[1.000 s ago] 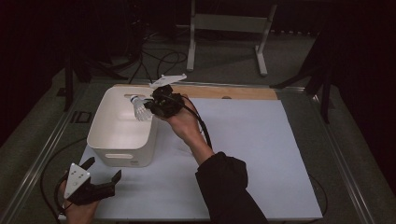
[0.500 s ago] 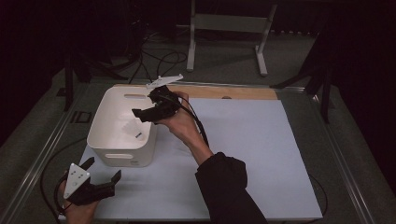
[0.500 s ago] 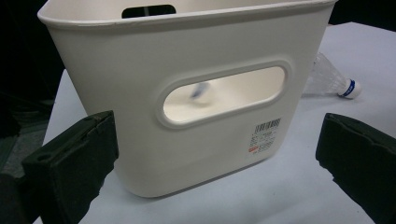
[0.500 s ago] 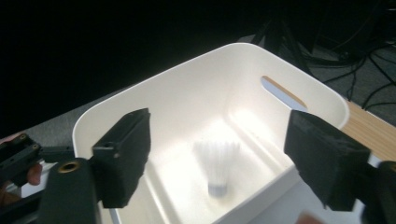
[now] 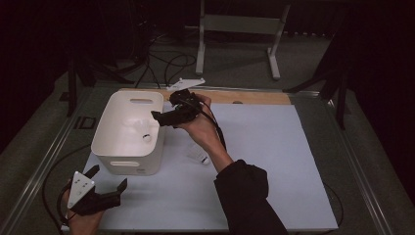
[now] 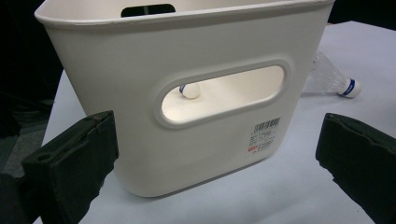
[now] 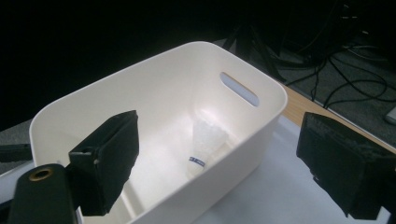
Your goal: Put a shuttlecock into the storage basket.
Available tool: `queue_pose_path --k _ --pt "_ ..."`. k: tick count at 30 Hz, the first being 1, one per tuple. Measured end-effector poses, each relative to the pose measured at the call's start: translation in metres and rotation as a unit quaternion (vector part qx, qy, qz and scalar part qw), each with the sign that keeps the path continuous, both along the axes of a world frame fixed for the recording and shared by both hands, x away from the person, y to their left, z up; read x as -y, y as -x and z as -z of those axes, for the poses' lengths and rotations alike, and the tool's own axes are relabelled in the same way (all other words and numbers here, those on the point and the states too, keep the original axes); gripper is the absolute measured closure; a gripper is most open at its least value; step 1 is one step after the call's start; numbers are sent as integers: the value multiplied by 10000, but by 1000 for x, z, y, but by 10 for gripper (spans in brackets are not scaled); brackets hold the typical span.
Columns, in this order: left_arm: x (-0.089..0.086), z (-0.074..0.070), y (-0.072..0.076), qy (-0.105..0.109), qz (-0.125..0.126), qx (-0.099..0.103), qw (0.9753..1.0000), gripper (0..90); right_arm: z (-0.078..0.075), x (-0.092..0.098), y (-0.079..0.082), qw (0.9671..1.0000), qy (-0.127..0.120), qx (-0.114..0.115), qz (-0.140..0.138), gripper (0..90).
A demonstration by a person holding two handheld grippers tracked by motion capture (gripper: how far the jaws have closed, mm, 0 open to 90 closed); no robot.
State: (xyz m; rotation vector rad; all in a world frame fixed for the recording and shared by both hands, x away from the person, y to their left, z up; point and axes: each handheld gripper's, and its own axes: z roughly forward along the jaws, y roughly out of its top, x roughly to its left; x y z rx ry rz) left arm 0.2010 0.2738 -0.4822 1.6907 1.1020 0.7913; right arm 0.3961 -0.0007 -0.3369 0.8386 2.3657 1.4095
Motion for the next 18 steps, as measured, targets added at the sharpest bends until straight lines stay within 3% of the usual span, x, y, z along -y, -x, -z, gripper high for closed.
queue_pose_path --k 18 --pt "0 0 0 -6 -4 -5 10000 1 0 20 -3 9988 100 227 433 112"
